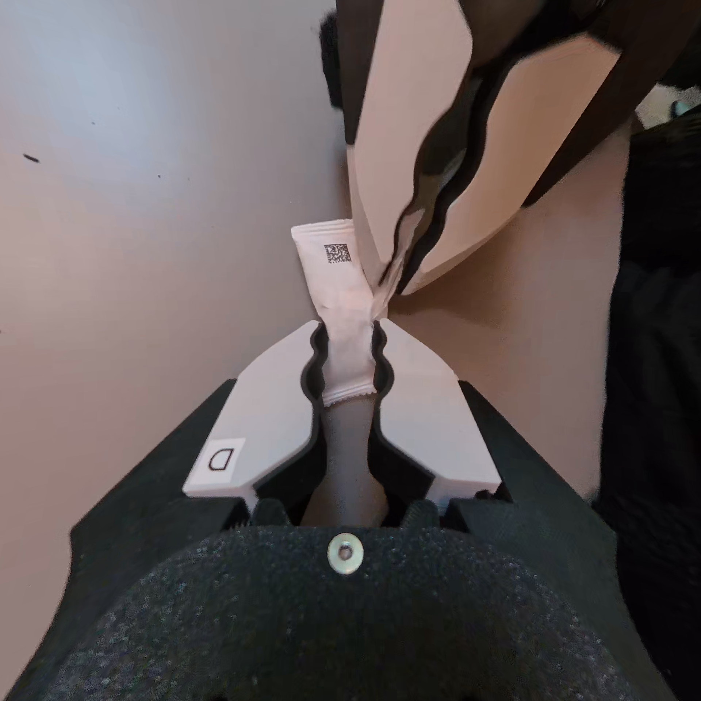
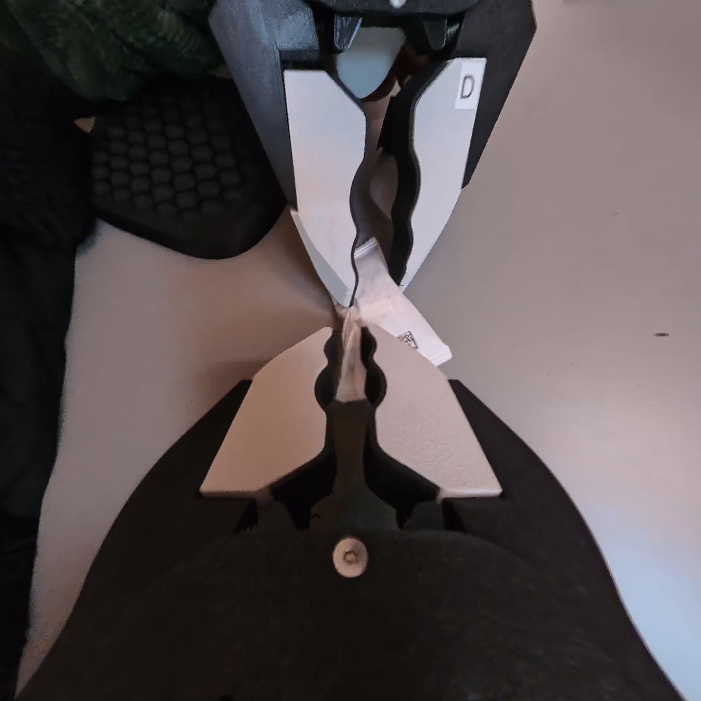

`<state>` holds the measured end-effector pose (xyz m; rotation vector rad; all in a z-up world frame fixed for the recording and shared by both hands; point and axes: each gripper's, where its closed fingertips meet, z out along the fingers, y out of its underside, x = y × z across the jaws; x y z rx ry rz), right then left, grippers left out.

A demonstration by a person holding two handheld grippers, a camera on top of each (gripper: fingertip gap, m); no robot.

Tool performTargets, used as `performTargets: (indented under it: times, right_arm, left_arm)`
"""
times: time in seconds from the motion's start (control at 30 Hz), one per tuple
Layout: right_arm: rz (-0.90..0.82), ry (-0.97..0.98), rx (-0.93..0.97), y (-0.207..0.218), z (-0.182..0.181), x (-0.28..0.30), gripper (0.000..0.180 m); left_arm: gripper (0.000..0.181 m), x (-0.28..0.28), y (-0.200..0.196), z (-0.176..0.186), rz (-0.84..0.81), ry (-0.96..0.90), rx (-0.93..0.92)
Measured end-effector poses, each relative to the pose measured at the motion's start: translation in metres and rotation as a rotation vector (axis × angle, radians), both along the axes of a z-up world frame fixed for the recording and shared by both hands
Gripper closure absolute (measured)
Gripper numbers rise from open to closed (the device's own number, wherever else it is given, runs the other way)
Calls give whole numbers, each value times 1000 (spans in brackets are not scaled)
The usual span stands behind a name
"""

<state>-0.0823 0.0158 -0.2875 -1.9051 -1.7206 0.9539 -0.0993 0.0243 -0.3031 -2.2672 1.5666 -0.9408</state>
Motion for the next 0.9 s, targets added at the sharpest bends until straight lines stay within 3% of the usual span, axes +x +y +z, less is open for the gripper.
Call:
performTargets:
  times: [0.03,0.17,0.27,0.5,0.6,0.7,0.77,0.8,0.83,0.9]
  right_arm:
    - [5,4,32,2,5,3,160]
    - [49,-74,173,8,4,12,106]
    - [98,-163,212,3,-15,8,90]
    - [141,-113,130,-4,-18,5,145]
    - [136,-85,146,-2,-17,5,154]
    - [129,-52,183,-1,-15,2,157]
    - [134,-27,218,-2,-13,0,158]
    - [139,-20,239,-2,-13,-1,159]
    - [150,-17,256,-3,-13,-1,160]
    - [151,-14,296,-4,-15,-1,161]
  left_arm:
    - [158,0,0,0,-7,6,33]
    - [159,0,-2,2,-48,41,193]
    - [159,2,-5,4,-85,82,328]
    - [160,1,-12,8,-154,90,580]
    - [155,0,-18,12,-122,-6,505]
    - [127,-3,-21,11,-87,-52,413]
    - [122,-5,-19,1,-86,-17,427]
    - [131,-6,-18,-5,-88,11,431]
    - [153,-3,-19,-4,-79,-8,426]
    - [162,-4,-17,-5,-89,12,443]
